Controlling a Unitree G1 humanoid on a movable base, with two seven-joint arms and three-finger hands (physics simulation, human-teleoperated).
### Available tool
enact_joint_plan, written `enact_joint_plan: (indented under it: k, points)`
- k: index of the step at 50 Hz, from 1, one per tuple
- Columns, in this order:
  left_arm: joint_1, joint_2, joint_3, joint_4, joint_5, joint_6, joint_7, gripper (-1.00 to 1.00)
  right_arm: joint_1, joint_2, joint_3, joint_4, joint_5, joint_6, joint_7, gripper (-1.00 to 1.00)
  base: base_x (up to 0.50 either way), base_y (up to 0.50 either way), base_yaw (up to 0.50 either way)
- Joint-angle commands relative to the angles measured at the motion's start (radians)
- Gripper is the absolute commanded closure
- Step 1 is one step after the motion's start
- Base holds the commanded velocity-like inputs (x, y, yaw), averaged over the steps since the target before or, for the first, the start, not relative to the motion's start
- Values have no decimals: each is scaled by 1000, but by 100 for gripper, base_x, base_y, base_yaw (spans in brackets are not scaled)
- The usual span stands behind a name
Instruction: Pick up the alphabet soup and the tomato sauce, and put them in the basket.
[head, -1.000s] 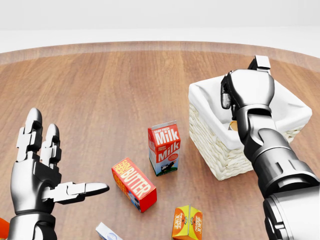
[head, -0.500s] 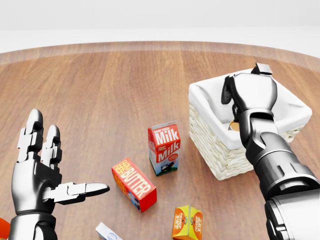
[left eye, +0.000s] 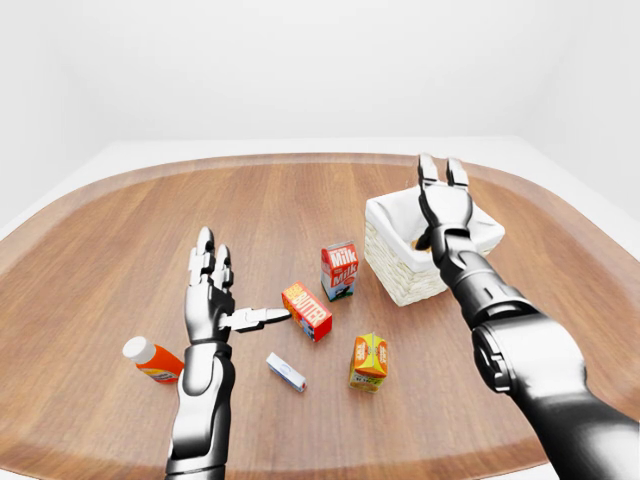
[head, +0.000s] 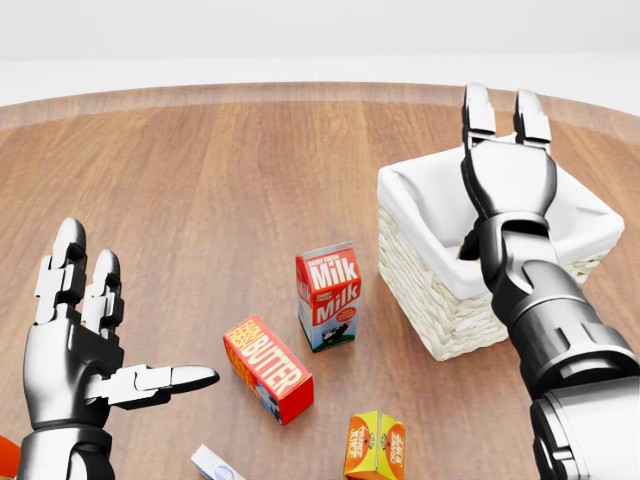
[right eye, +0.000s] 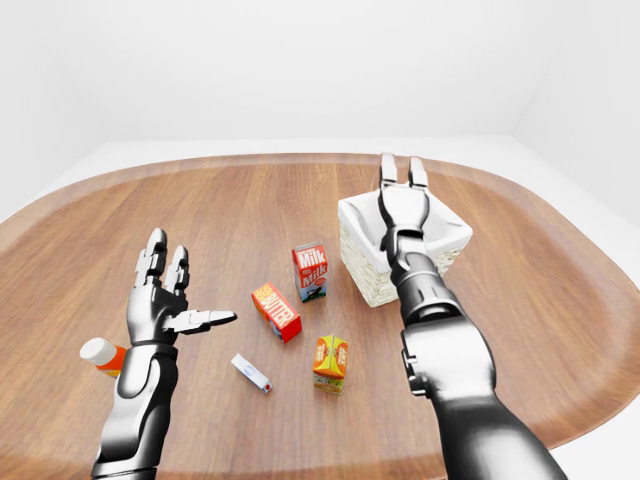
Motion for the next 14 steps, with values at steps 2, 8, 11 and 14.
enact_joint_plan:
  k: [2, 8, 11, 14]
  points:
    - [-2, -1, 1, 3, 0, 0, 1, -100, -23, -14, 0, -17, -4, 4, 19, -100, 0, 0, 0]
    - [-2, -1, 1, 3, 0, 0, 0, -100, -46, -26, -1, -24, -7, 6, 33, -100, 0, 0, 0]
    - [-2, -1, 0, 3, 0, 0, 0, -100, -51, -28, 0, -26, -9, 7, 37, -100, 0, 0, 0]
    - [-2, -1, 0, 3, 0, 0, 0, -100, -61, -32, 0, -30, -11, 8, 44, -100, 0, 0, 0]
